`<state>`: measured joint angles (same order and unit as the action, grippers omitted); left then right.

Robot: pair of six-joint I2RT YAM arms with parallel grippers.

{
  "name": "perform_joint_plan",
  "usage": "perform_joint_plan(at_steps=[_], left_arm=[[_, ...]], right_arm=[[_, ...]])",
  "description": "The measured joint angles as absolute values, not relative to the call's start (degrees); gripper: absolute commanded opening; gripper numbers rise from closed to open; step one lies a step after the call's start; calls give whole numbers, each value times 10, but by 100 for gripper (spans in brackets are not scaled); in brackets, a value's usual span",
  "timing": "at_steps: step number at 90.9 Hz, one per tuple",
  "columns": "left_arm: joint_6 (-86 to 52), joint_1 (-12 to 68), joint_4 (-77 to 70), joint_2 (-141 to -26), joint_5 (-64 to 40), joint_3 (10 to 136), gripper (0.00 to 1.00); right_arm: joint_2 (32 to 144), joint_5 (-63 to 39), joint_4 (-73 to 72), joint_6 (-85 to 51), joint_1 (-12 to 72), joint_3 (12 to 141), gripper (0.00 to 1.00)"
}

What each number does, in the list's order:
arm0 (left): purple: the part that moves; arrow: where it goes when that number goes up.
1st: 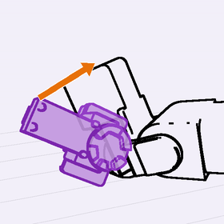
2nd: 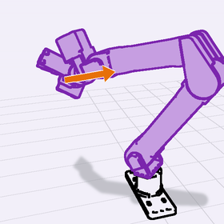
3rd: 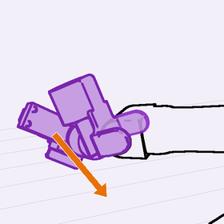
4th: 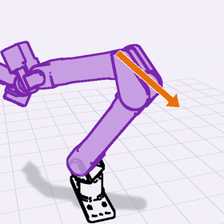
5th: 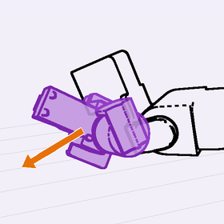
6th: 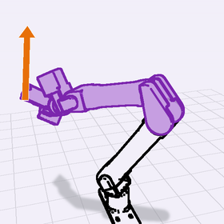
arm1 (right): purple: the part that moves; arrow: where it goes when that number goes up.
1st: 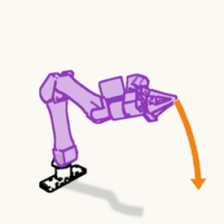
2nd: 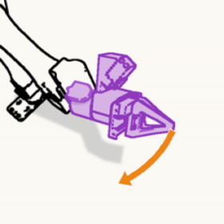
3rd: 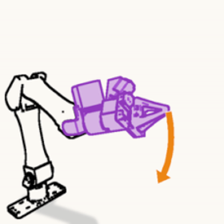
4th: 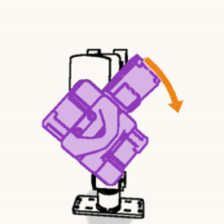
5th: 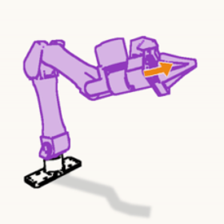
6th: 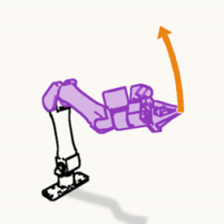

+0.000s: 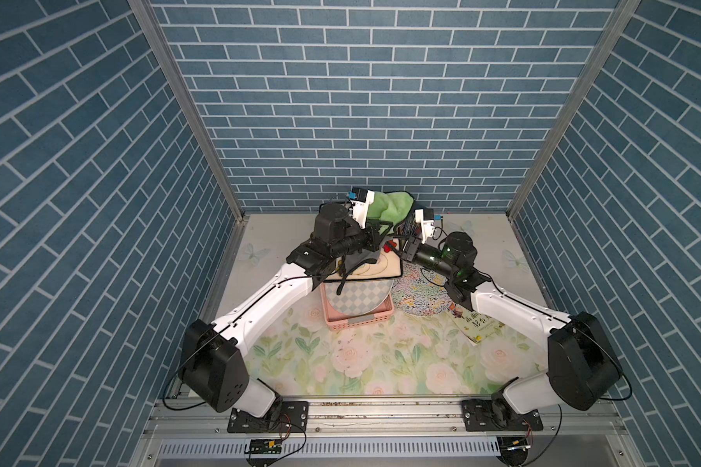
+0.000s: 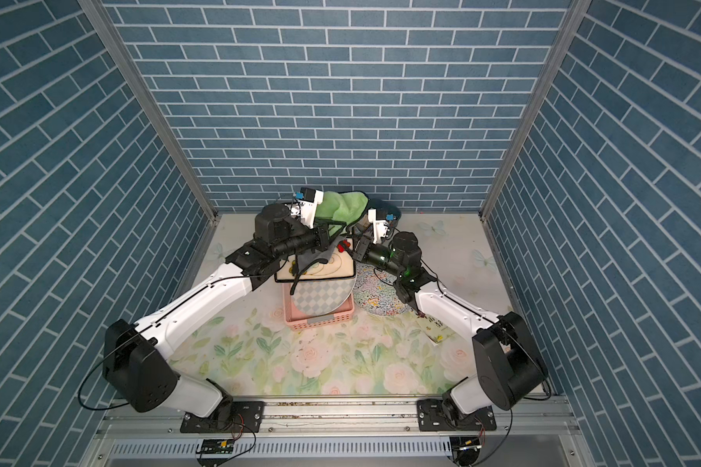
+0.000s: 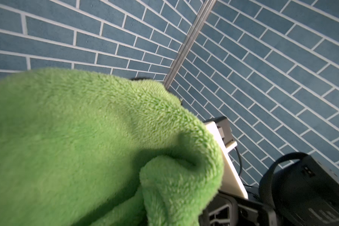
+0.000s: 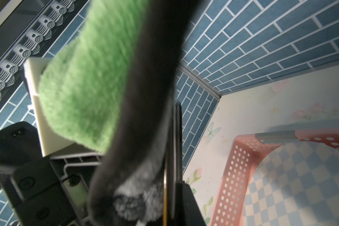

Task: Wipe the wet plate dry
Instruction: Wipe the plate with towel.

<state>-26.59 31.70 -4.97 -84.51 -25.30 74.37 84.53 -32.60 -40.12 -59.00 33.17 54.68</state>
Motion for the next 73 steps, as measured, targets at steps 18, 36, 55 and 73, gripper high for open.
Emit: perform_joint_plan(at_steps=[18, 36, 55, 73], left_arm=[[-394, 145, -146, -731, -326, 641, 0], [-554, 67, -296, -695, -408, 630, 0], [-779, 92, -575, -747, -489, 632, 0], [-908, 162, -734, -797, -501, 666, 0]], right_arm=[[812, -348, -465, -628, 233, 521, 0], [768, -342, -625, -710, 177, 511, 0], [789, -403, -799, -800, 208, 530, 0], [836, -438, -835, -821, 247, 576, 0]])
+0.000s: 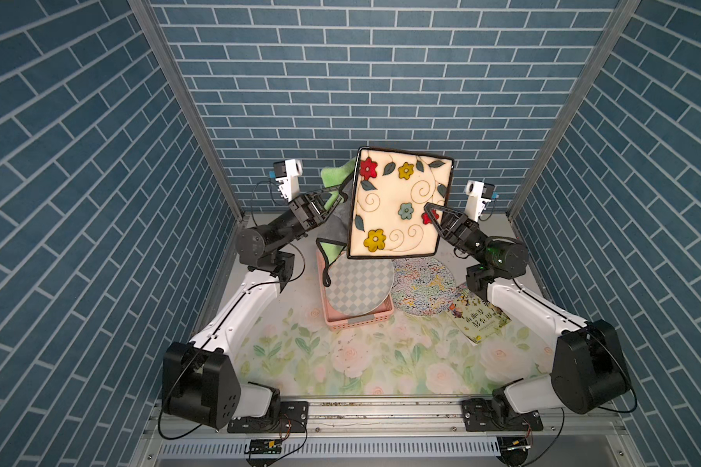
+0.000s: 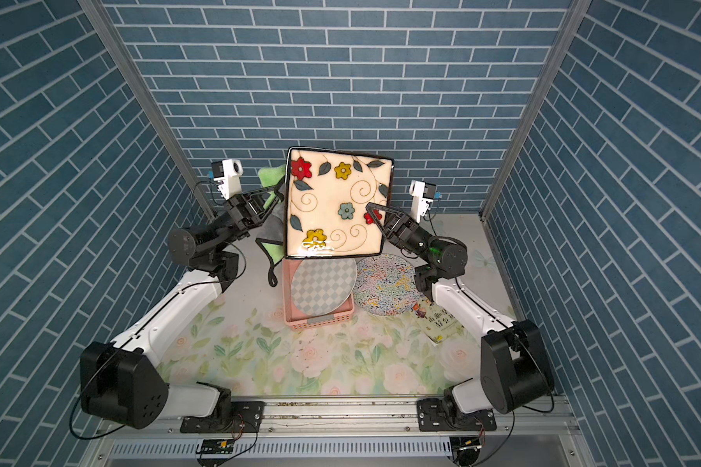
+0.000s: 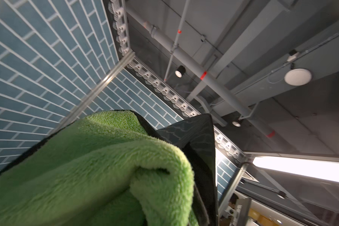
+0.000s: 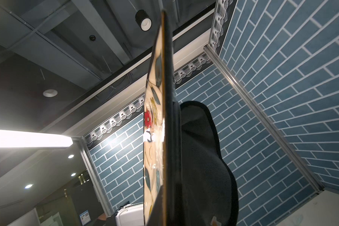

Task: Wipe the wet plate dry
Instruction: Wipe the plate with towel.

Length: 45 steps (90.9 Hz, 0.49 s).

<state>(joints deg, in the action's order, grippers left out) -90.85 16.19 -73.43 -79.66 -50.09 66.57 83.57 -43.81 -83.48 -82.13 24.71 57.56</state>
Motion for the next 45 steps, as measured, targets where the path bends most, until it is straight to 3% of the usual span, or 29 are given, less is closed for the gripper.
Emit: perform_joint_plan(at_steps=[26, 45], left_arm=[[-1026, 243, -888, -832, -393, 705, 0], [-1018, 321, -910, -831, -335, 698, 0]], right_arm=[[886, -435, -885, -839, 308, 647, 0], [969, -474, -902, -844, 323, 841, 0]])
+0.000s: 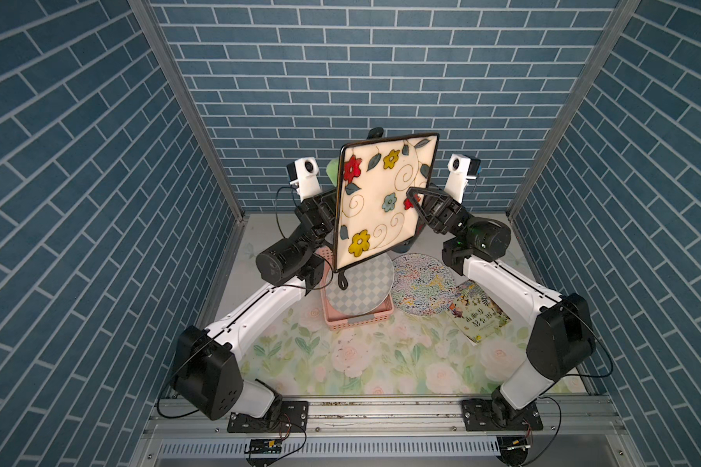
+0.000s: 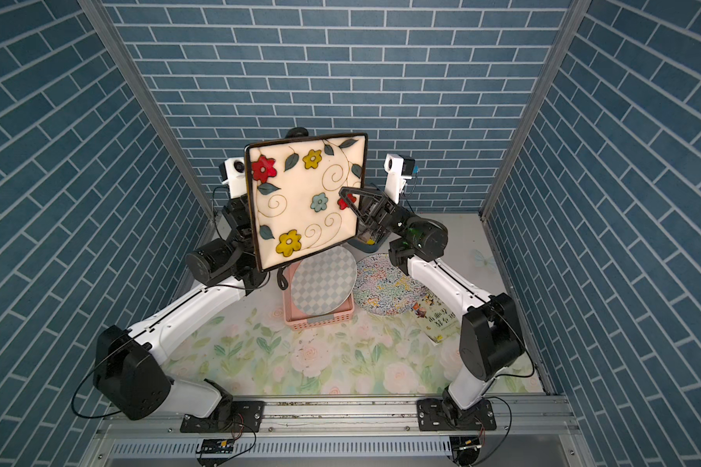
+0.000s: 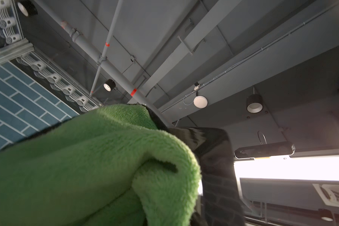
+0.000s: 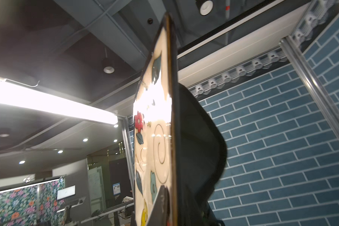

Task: Wipe the wet plate dry
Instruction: Wipe the plate with towel.

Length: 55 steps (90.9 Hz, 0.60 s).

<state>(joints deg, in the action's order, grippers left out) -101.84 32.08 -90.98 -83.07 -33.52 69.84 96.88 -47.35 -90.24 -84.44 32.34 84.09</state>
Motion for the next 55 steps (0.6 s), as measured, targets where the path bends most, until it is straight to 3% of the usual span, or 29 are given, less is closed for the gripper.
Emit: perform_joint_plan(at_steps=[18, 31, 43, 55], left_arm=[[-989, 322, -857, -816, -331, 666, 0], [-976, 293, -801, -822, -347, 700, 0], [-956, 278, -757, -853, -351, 787, 0], [-942, 297, -753, -877, -352, 816, 0]], right_arm=[[989, -488, -876, -853, 286, 921, 0], [945, -464, -860, -846, 277, 823, 0], [910, -452, -854, -811, 324, 729, 0], [906, -462, -840, -768, 367, 726, 0]])
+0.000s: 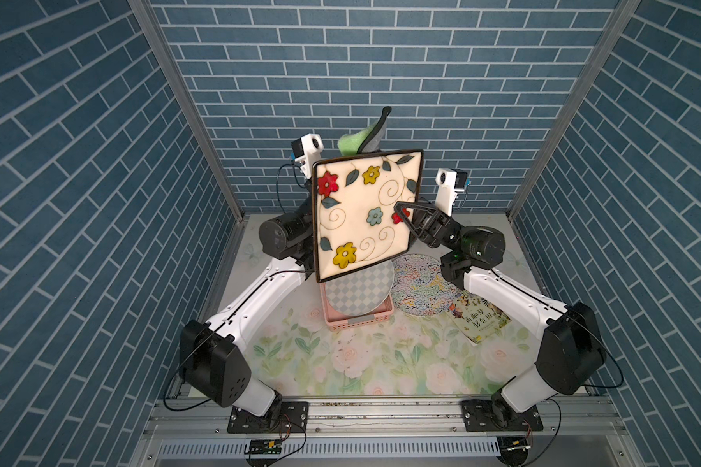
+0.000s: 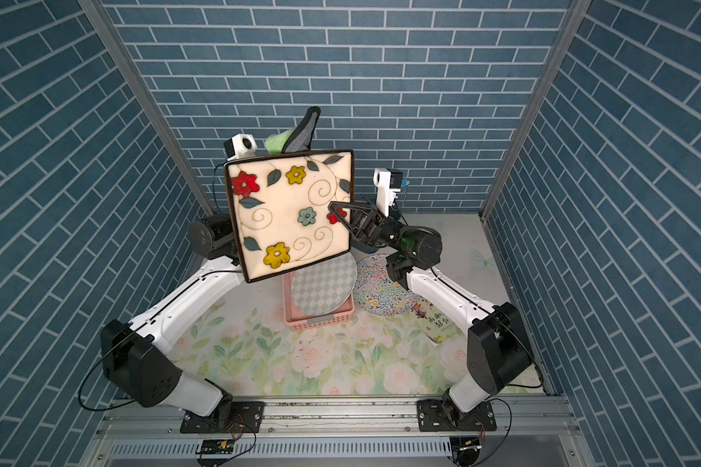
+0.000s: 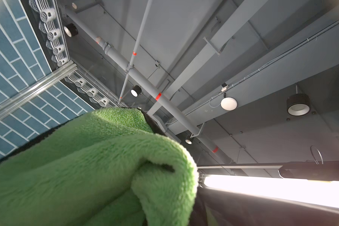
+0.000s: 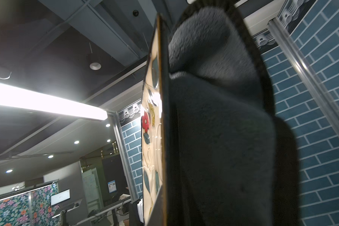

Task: Wipe the wet plate dry
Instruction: Wipe the plate with towel.

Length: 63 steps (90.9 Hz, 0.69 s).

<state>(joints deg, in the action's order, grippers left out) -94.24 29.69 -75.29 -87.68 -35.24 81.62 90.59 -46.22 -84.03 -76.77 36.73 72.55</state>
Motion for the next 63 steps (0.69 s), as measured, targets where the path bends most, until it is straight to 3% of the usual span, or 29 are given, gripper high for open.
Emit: perform_joint_plan(at_steps=[21, 40, 52, 63], left_arm=[[-938, 338, -757, -864, -326, 728, 0], [-934, 279, -710, -841, -343, 731, 0], [-931, 244, -688, -842, -348, 786, 0], [-934, 254, -714, -842, -343, 797, 0]], right_arm=[[936, -477, -819, -752, 330, 830, 0], [892, -407, -827, -785, 257, 720, 0], [877, -372, -845, -783, 304, 643, 0], [902, -373, -870, -780, 359, 661, 0]])
